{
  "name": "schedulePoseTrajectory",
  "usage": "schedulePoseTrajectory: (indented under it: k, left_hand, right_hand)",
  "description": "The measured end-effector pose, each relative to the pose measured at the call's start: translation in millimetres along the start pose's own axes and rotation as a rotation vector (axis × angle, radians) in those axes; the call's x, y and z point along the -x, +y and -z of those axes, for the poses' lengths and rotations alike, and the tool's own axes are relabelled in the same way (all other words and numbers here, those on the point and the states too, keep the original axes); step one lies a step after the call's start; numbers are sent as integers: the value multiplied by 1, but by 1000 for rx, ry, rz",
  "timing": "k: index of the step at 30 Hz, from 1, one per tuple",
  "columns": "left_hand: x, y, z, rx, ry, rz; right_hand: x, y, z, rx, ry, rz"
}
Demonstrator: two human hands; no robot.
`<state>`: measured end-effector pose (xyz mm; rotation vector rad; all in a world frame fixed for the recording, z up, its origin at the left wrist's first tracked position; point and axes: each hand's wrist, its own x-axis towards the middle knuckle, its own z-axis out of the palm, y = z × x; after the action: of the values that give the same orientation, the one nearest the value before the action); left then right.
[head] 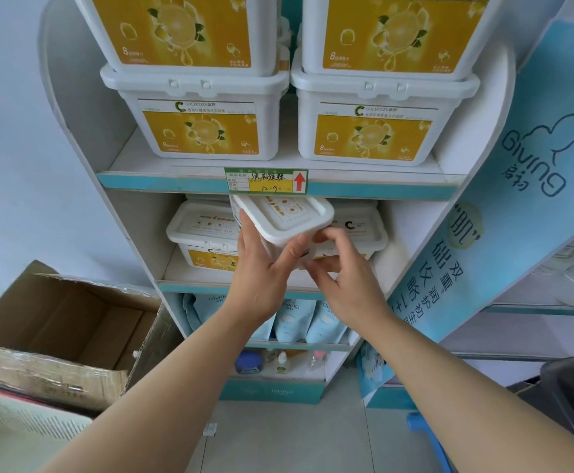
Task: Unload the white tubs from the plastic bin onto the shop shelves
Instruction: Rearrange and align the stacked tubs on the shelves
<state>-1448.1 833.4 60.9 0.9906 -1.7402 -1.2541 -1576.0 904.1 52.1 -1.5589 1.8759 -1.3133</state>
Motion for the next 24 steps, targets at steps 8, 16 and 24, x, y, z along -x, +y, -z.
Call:
schedulePoseTrajectory:
  k: [8,16,24]
  left_hand:
    - [18,-7,30,-34,98,32]
    - [9,-12,48,-151,215,68]
    - [-1,-21,79,-180,143,51]
  right_hand:
    - [4,-11,-21,11,-40,26]
    - [-3,-14,-36,99,-142,126]
    - [-36,-3,-34,76,-59,-13]
